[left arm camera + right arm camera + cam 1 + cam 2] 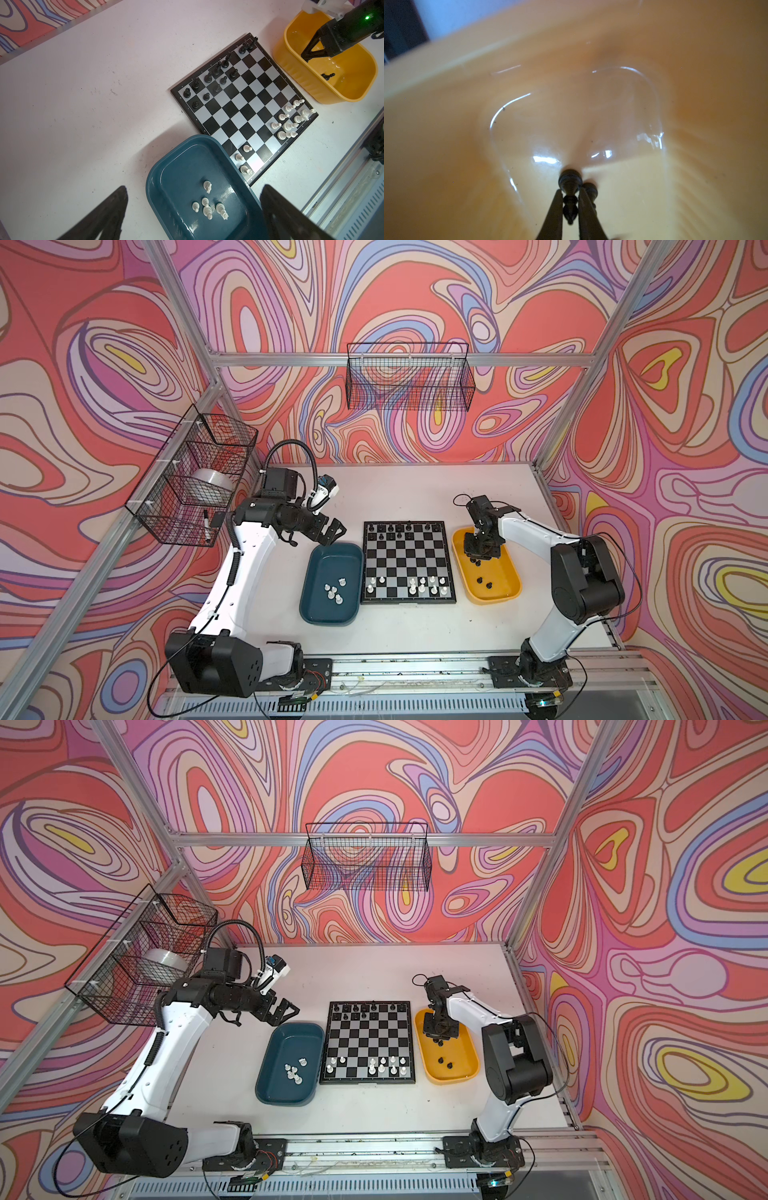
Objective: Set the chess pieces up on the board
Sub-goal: 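Lower the right gripper onto another black piece in the yellow tray, then close the right gripper on the black piece and lift it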
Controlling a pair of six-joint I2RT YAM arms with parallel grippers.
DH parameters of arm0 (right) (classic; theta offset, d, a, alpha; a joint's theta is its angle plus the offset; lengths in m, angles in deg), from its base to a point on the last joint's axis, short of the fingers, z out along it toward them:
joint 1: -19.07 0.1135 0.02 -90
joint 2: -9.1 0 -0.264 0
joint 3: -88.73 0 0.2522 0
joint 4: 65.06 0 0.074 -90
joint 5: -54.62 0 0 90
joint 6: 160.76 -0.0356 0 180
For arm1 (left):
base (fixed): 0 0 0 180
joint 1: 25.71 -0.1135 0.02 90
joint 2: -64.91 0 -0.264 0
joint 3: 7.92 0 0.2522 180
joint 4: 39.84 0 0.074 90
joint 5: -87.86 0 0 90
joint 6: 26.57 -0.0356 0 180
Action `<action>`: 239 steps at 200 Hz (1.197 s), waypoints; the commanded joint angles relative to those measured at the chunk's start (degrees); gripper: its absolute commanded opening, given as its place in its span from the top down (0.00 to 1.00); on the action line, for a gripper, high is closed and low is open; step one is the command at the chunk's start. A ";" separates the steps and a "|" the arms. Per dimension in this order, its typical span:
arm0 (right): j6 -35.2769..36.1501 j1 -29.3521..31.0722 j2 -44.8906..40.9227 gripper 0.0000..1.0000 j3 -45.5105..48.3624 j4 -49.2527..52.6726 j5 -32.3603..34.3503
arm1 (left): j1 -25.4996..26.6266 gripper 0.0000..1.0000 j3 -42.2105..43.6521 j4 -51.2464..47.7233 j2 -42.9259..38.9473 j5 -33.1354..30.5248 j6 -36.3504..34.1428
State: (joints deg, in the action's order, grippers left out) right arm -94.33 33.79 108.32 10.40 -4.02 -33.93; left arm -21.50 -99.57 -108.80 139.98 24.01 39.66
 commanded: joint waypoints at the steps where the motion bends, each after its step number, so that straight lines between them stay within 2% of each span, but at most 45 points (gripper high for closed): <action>1: 0.30 0.31 -0.96 0.86 -0.81 0.19 0.92 | 0.35 0.00 0.81 -1.75 -1.06 0.99 -0.12; 138: 1.51 0.83 -0.76 0.89 -4.39 2.78 1.71 | 0.47 0.00 0.28 -1.84 -0.84 1.19 -0.14; 239: 1.64 5.85 1.19 0.90 -14.92 9.82 3.38 | 0.58 0.00 0.46 -1.21 -0.80 1.71 0.17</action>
State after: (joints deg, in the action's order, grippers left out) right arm -92.82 38.17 108.34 -1.06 3.04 -31.70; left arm -21.24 -99.57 -108.89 139.98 24.73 39.66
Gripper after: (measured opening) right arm 0.108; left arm 0.994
